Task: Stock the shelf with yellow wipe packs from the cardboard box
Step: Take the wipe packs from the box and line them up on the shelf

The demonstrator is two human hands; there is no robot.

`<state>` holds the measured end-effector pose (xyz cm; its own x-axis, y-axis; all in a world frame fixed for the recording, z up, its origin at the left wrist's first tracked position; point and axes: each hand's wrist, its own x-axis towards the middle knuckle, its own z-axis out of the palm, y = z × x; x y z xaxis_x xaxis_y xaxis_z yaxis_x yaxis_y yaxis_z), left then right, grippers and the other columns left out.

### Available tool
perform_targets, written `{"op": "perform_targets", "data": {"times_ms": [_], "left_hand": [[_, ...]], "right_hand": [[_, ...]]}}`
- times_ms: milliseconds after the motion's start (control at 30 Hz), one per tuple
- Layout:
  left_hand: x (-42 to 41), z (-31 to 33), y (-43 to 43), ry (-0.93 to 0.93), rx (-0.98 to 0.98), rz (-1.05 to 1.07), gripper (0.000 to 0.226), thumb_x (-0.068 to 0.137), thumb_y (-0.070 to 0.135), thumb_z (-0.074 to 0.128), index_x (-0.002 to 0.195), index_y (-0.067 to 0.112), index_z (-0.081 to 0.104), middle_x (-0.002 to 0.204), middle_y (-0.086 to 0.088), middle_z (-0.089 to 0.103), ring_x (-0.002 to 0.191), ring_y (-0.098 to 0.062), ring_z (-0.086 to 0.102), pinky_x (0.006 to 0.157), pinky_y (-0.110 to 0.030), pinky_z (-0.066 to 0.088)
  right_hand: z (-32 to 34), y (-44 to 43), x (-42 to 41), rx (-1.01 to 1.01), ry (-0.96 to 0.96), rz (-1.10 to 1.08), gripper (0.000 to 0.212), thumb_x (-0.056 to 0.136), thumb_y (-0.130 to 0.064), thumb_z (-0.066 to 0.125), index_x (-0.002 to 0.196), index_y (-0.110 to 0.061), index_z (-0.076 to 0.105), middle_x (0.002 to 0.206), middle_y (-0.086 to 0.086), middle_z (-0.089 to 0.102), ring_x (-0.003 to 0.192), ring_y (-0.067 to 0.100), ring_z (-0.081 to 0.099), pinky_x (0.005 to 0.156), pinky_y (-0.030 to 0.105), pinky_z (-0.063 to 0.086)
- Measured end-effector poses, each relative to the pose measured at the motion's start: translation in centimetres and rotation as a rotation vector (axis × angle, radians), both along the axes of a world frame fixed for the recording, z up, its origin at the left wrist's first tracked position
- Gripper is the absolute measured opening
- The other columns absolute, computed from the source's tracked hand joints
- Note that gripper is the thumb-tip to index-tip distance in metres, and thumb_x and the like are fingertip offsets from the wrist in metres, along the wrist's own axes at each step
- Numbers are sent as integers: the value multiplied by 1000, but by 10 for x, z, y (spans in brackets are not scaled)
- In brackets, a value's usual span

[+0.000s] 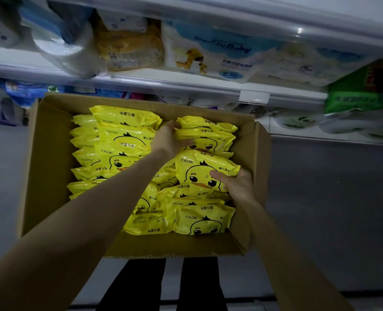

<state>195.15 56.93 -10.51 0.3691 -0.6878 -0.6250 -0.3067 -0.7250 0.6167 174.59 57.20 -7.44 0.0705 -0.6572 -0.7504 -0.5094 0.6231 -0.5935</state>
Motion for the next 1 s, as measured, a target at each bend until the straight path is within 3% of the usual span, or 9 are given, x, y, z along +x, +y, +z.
{"op": "perform_targets", "data": {"times_ms": [133, 367, 467, 600, 700, 800, 1000], "left_hand": [[1, 4, 3, -33, -50, -65, 27, 77, 25, 75, 97, 8, 69, 94, -11, 67, 89, -27, 61, 78, -38, 51], [24, 65, 12, 50, -183, -106, 14, 80, 16, 73, 87, 5, 66, 76, -4, 53, 67, -13, 43, 48, -13, 31], [42, 119, 14, 96, -264, -115, 15, 81, 15, 71, 79, 3, 63, 65, 0, 47, 53, -6, 39, 46, -14, 31], [60, 204, 5, 79, -415, -131, 28, 80, 11, 72, 61, 16, 52, 52, 6, 45, 38, 1, 38, 42, -16, 30], [72, 265, -6, 87, -497, -99, 30, 81, 8, 71, 60, 16, 50, 42, 9, 43, 33, -1, 36, 37, -14, 29], [82, 332, -15, 29, -601, -121, 29, 81, 8, 71, 62, 14, 50, 46, 7, 44, 35, 0, 38, 39, -15, 29], [99, 447, -28, -69, -771, -118, 27, 82, 14, 71, 65, 12, 50, 52, -2, 45, 36, -2, 37, 38, -16, 30]], "right_hand": [[8, 1, -1, -18, 5, 14, 25, 75, -17, 78, 97, -11, 69, 76, -12, 65, 58, -7, 59, 50, 6, 44], [57, -2, 0, -38, -8, 61, 35, 72, -24, 80, 102, -12, 66, 87, -5, 66, 72, 5, 57, 60, 19, 44], [98, -10, 7, -98, -35, 95, 32, 71, -25, 81, 98, -15, 67, 88, -3, 68, 68, 6, 57, 57, 21, 43], [166, -28, 17, -223, -67, 114, 30, 65, -30, 85, 88, -20, 68, 82, -6, 72, 63, 8, 61, 58, 23, 45], [227, -45, 27, -310, -168, 114, 17, 71, -15, 81, 78, -18, 66, 60, -13, 68, 47, 1, 53, 48, 15, 42], [294, -60, 38, -431, -216, 134, 19, 73, -10, 79, 72, -19, 62, 47, -17, 61, 42, -1, 50, 41, 11, 39], [391, -86, 56, -612, -315, 184, 24, 74, -2, 76, 94, -9, 65, 54, -17, 66, 46, -5, 58, 45, 11, 43]]}}
